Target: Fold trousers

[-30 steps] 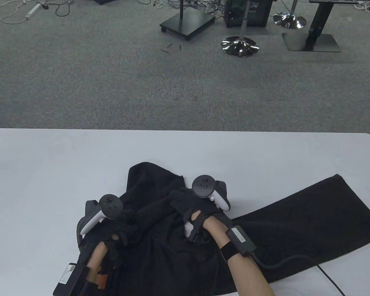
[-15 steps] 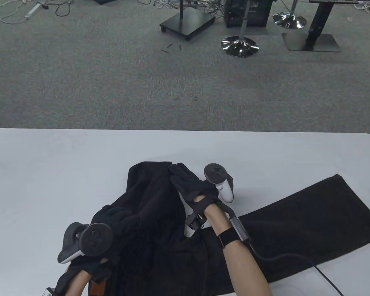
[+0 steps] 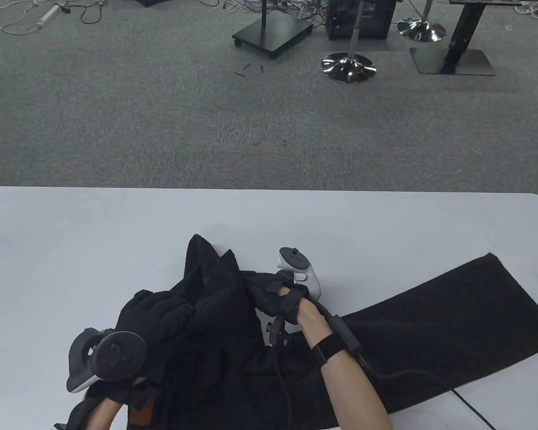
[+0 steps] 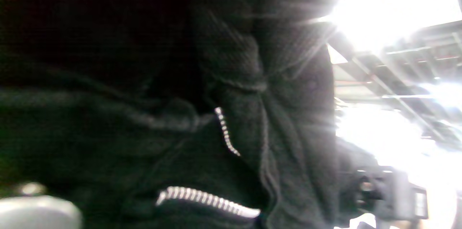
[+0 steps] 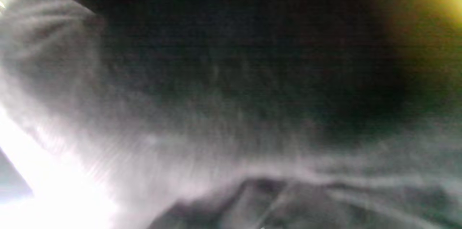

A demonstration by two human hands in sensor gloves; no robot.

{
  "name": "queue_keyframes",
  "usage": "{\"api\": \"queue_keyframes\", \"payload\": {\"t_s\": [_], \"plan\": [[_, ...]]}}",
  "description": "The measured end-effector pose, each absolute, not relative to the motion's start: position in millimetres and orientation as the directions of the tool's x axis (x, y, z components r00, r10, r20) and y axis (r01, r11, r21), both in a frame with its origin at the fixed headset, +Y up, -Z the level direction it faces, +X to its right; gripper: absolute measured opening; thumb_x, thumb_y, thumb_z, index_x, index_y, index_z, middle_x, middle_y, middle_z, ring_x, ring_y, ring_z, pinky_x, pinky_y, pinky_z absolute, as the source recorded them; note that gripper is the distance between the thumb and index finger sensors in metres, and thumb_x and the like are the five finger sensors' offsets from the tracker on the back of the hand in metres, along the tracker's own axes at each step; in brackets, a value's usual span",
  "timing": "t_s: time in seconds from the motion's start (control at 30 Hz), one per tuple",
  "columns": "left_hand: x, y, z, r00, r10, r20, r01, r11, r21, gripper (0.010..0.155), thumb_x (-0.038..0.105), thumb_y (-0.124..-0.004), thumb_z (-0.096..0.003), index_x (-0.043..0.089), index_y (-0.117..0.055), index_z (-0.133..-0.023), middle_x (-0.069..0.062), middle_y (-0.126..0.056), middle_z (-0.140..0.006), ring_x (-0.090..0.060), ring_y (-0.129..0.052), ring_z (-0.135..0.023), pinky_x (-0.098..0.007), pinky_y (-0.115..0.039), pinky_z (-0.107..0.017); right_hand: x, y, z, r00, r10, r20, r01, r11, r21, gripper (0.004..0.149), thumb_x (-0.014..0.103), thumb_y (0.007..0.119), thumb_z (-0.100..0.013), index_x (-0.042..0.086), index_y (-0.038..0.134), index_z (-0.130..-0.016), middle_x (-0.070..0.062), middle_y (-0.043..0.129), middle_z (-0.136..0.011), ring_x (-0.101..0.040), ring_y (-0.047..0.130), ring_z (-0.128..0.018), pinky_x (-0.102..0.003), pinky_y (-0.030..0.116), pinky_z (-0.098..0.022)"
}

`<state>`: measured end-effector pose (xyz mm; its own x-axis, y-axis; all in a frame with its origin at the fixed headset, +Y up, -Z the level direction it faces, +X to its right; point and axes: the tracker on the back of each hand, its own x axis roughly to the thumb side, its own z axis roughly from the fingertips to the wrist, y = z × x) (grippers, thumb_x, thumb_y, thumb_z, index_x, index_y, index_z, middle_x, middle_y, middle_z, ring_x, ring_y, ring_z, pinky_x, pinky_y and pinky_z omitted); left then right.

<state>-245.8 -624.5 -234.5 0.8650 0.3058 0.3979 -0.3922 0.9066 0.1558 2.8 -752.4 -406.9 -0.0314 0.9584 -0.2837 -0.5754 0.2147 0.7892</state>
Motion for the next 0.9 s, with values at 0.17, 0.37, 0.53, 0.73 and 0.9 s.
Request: {"api": "queue_keyframes", "payload": {"t_s": [0.17, 0.37, 0.53, 0.73, 0.9], "plan": [[-263, -634, -244, 0.955, 0.159, 0.252, -0.202, 0.967, 0.156, 0.046, 0.031, -0.093, -0.0502, 0.034, -0.083, -0.095, 0.008, -0.084, -0.1, -0.025, -0.085, -0.101, -0.06, -0.058, -0.083, -12, -722, -383, -0.231, 0.972, -0.05, -0.516, -0.079, 0.853, 0.06, 0.052, 0.075, -0.054, 0.022, 0.061, -0.104, -0.01, 0.079, -0.098, -0.04, 0.074, -0.09, -0.064, 0.052, -0.071], [-265, -654, -246, 0.968, 0.066, 0.241, -0.091, 0.991, 0.097, 0.045, 0.028, -0.093, -0.05, 0.034, -0.084, -0.093, 0.008, -0.085, -0.099, -0.024, -0.086, -0.1, -0.059, -0.06, -0.082, -45, -736, -366, -0.574, 0.779, 0.251, -0.34, -0.506, 0.793, 0.06, 0.048, 0.077, -0.054, 0.038, 0.05, -0.107, -0.003, 0.039, -0.118, -0.042, 0.035, -0.109, -0.067, 0.033, -0.075], [-261, -658, -243, 0.958, 0.057, 0.28, -0.084, 0.993, 0.087, 0.044, 0.025, -0.095, -0.0493, 0.034, -0.086, -0.092, 0.009, -0.085, -0.098, -0.024, -0.086, -0.1, -0.058, -0.062, -0.081, -59, -769, -371, -0.681, 0.703, 0.205, -0.303, -0.525, 0.795, 0.081, 0.058, 0.078, -0.049, 0.047, 0.02, -0.105, 0.004, 0.007, -0.117, -0.036, 0.01, -0.109, -0.065, 0.019, -0.076], [-258, -669, -246, 0.969, -0.031, 0.244, 0.037, 0.999, -0.022, 0.045, 0.026, -0.095, -0.0491, 0.035, -0.086, -0.092, 0.009, -0.086, -0.098, -0.024, -0.087, -0.099, -0.058, -0.062, -0.081, -63, -778, -368, -0.795, 0.556, 0.244, -0.175, -0.596, 0.784, 0.075, 0.064, 0.072, -0.047, 0.041, 0.034, -0.107, 0.004, 0.017, -0.119, -0.032, 0.009, -0.11, -0.063, 0.017, -0.076], [-271, -679, -246, 0.978, -0.013, 0.207, 0.027, 0.998, -0.062, 0.045, 0.025, -0.094, -0.0492, 0.036, -0.086, -0.092, 0.01, -0.086, -0.099, -0.023, -0.088, -0.099, -0.057, -0.063, -0.081, -53, -771, -381, -0.729, 0.668, 0.151, -0.312, -0.521, 0.795, 0.064, 0.055, 0.074, -0.051, 0.034, 0.049, -0.107, -0.001, 0.033, -0.118, -0.035, 0.021, -0.11, -0.065, 0.023, -0.076]]}}
